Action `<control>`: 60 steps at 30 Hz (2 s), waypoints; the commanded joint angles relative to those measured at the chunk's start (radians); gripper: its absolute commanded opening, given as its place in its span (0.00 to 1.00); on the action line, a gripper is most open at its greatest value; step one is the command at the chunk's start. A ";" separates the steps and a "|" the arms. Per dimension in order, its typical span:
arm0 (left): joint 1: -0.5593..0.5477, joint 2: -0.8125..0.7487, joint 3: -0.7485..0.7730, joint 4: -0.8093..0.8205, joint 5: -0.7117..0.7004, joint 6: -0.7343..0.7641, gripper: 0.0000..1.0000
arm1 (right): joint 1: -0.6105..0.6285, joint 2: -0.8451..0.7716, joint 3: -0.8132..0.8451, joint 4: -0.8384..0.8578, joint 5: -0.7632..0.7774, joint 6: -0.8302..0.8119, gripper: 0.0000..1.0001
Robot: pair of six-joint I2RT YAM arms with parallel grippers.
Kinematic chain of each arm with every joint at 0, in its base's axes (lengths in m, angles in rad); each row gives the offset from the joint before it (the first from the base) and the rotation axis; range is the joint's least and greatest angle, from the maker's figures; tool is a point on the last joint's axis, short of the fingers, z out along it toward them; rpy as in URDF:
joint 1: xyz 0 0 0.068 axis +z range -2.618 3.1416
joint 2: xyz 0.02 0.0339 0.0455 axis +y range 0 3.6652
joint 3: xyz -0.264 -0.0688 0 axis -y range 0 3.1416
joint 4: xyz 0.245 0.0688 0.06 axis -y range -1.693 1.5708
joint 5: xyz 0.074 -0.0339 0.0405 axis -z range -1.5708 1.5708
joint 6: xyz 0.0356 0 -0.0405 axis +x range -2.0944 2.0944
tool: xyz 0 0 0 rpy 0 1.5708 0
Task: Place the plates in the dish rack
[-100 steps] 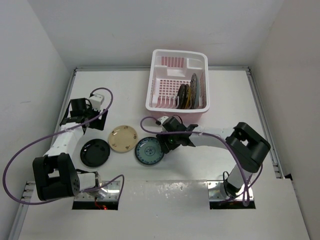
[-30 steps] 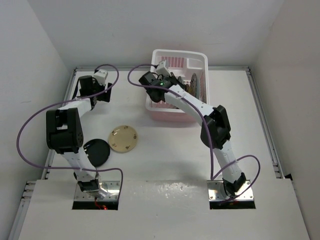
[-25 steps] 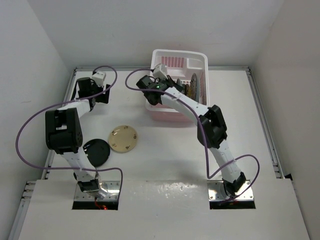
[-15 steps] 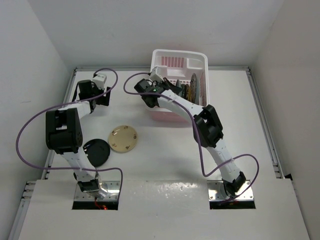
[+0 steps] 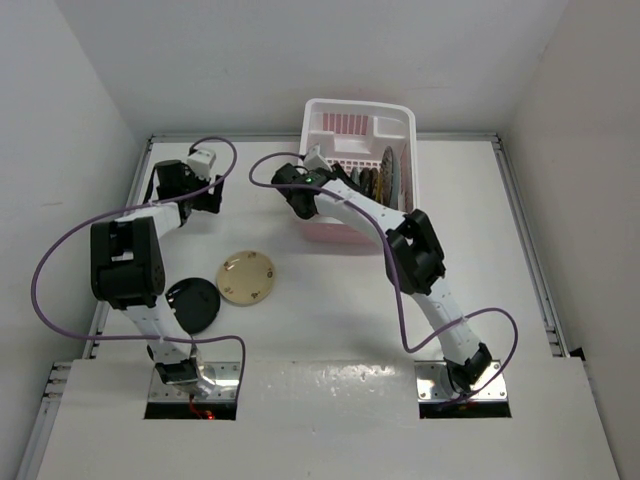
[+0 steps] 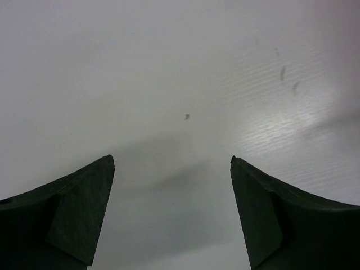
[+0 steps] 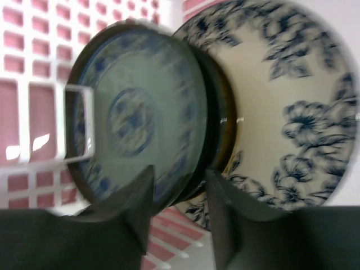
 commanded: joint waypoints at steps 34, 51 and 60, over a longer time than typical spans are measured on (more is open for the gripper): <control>-0.478 -0.564 -0.428 -0.742 0.153 0.990 0.92 | -0.121 -0.918 -0.856 0.587 -0.720 -0.112 0.99; -0.688 -0.547 -0.628 -0.412 -0.131 0.633 0.53 | 0.084 -1.171 -1.032 0.464 -0.529 0.014 0.96; -0.689 -0.522 -0.608 -0.377 -0.100 0.578 0.00 | 0.086 -1.183 -1.038 0.510 -0.522 -0.053 0.96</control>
